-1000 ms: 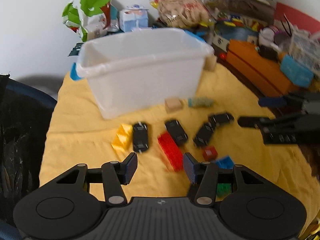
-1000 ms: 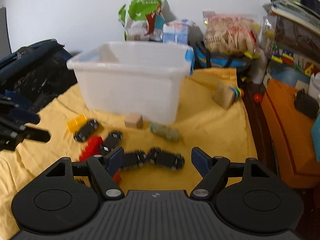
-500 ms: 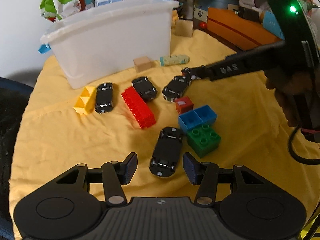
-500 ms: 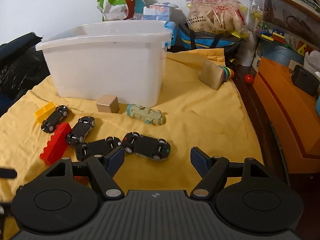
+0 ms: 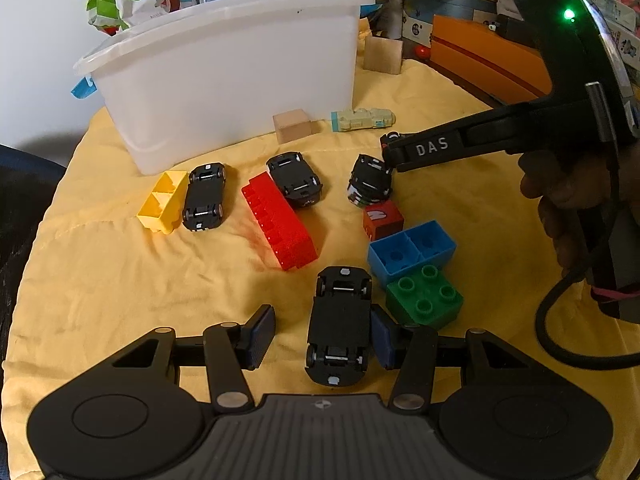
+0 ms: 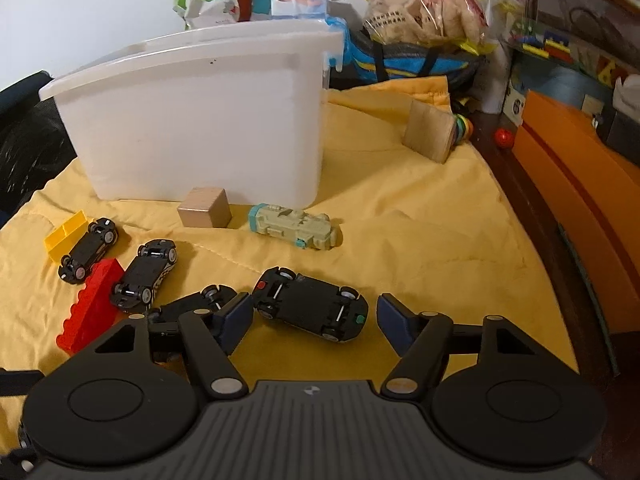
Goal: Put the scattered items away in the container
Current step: 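Grasp a black toy car with the left tool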
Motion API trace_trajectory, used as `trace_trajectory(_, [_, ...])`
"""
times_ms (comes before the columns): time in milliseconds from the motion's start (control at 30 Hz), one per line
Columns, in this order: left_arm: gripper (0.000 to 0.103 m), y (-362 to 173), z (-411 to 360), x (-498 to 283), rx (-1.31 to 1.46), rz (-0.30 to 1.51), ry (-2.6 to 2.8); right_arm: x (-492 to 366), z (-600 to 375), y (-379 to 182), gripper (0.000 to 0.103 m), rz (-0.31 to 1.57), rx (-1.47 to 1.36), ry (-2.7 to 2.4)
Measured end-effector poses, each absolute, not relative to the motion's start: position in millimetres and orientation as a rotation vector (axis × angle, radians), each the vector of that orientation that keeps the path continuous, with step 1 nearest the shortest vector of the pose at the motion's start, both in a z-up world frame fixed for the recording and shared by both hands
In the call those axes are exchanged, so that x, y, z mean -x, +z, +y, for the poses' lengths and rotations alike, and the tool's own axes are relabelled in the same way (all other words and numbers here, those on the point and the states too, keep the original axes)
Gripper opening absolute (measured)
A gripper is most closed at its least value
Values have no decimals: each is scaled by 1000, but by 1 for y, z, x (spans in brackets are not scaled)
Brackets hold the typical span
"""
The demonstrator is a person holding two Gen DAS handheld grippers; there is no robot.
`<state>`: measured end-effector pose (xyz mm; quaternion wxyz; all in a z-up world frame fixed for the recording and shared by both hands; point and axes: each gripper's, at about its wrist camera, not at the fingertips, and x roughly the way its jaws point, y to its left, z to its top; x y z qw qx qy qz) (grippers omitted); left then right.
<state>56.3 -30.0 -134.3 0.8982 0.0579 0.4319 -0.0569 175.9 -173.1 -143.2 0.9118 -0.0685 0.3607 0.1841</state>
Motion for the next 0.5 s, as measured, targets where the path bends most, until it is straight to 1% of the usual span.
trace_trajectory(200, [54,-130,-32,-51,-115,907,-160,-177,-170,-143,72,739,157,394])
trace_trajectory(233, [51,-130,-32,-51,-105,913,-174,-176,-171,-143,73,733,170,409])
trace_trajectory(267, [45,-130,-33,-50,-98,916,-188,-176,-172,-143,75,729,186,428])
trace_trajectory(333, [39,-131,-37,-50,-110,913,-199,-175,-176,-144,75,716,219,453])
trace_trajectory(500, [39,-134,-41,-56,-110,903,-170,-179,-179,-149,75,689,271,485])
